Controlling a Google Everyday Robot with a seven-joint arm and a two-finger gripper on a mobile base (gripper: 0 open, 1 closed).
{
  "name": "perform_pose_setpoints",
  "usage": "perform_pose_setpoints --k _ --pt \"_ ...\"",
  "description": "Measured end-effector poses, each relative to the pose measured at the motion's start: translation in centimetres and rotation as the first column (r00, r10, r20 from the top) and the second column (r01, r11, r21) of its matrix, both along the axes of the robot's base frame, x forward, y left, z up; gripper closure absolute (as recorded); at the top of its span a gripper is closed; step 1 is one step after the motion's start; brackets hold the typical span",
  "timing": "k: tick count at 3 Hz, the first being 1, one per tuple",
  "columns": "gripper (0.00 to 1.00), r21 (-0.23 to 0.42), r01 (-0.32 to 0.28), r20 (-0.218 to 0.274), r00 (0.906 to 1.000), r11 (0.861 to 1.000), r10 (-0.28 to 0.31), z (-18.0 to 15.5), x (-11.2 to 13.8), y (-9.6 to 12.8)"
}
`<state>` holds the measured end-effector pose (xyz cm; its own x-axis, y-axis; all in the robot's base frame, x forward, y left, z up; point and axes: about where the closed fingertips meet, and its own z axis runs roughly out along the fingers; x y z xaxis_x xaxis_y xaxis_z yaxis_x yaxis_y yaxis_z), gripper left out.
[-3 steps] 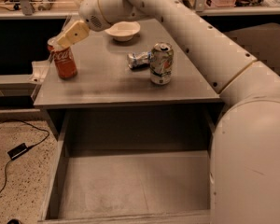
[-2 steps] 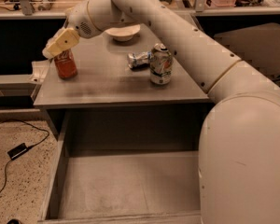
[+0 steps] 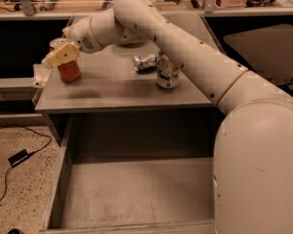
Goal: Place coke can into top drawer
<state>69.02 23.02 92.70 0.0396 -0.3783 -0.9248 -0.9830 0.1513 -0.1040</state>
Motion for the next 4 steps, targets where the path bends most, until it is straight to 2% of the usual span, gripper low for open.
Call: perform_pose_setpoints --k 1,2,3,4 --pt "0.43 0.089 -0.007 -0.010 0.9999 0.996 0.008 -1.1 -0.2 0.0" --pt "0.66 0.156 -0.062 0.044 0.9974 0.986 0.056 -0.5 -0.7 0.4" --pt "0.95 0.090 -0.219 0.289 0.9393 0.972 0.185 3.9 -4.6 0.1" --pt "1.00 -0.030 -0.392 0.444 0.8187 0.919 0.364 5.6 -8.5 0.0"
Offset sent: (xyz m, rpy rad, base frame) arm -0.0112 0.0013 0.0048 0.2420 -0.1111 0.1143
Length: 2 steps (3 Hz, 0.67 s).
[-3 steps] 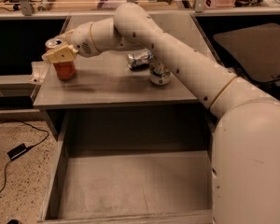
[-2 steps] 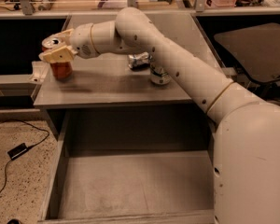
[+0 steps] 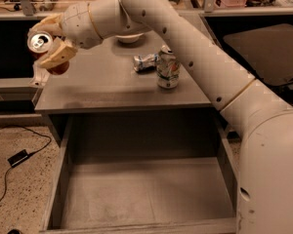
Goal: Place coke can into top drawer
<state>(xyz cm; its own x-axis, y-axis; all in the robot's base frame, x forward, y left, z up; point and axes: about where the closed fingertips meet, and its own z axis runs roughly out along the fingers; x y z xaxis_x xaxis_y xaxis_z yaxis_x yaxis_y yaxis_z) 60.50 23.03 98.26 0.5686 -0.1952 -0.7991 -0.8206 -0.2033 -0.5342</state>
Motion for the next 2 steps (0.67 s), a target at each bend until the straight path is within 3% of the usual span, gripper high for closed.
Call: perform_pose_setpoints --k 1,2 --pt "1.00 -0.028 -0.145 -0.002 0.9894 0.989 0.145 -3.0 -3.6 -0.9" --pt "1.00 -0.006 -0.284 -0.119 0.9523 0.959 0.281 -8.0 -7.7 -2.6"
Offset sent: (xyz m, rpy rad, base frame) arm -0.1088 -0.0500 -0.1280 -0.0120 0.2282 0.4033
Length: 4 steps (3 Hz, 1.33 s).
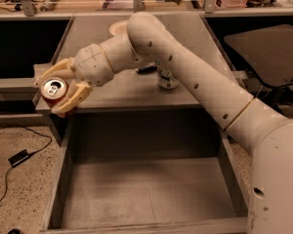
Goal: Place coke can into top drawer
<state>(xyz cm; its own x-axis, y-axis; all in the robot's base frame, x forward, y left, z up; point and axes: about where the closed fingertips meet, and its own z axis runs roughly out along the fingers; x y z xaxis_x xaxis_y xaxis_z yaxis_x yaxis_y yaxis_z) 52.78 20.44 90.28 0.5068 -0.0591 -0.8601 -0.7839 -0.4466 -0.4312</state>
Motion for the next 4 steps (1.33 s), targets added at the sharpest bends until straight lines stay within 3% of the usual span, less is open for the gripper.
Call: perform_pose_setpoints --k 2,3,4 --pt "1.00 0.000 0.000 0.000 1.0000 1.000 0.000 0.2 0.0 0.0" --pt "1.00 0.040 0.055 -0.080 0.9955 0.998 -0.051 3.9 -2.9 -0.4" --pt "1.00 0.071 0.162 -0.212 0.9667 0.984 -0.144 5.6 -7.3 -2.2"
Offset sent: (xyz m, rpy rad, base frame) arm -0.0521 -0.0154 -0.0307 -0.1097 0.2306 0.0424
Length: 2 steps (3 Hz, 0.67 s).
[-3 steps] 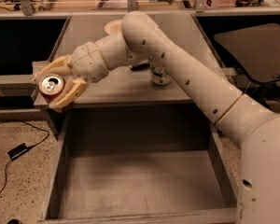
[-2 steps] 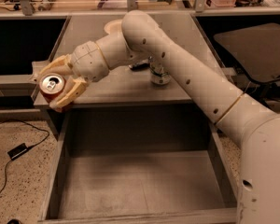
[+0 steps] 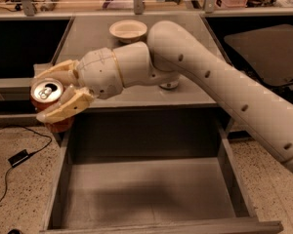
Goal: Place coke can into top drawer
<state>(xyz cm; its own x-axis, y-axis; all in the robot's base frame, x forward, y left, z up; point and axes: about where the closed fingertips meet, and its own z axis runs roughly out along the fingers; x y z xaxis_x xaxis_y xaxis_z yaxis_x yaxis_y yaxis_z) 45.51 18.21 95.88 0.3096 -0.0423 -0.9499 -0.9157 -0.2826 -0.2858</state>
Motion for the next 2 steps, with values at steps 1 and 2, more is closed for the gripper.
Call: perform_pose_setpoints --k 1,2 --pt "1.00 -0.017 0.070 -0.095 0.9929 0.997 -0.072 -1.0 -4.0 -1.9" --pt "1.00 -0.077 0.109 -0.150 0.9814 0.991 -0.119 -4.9 -6.1 -4.6"
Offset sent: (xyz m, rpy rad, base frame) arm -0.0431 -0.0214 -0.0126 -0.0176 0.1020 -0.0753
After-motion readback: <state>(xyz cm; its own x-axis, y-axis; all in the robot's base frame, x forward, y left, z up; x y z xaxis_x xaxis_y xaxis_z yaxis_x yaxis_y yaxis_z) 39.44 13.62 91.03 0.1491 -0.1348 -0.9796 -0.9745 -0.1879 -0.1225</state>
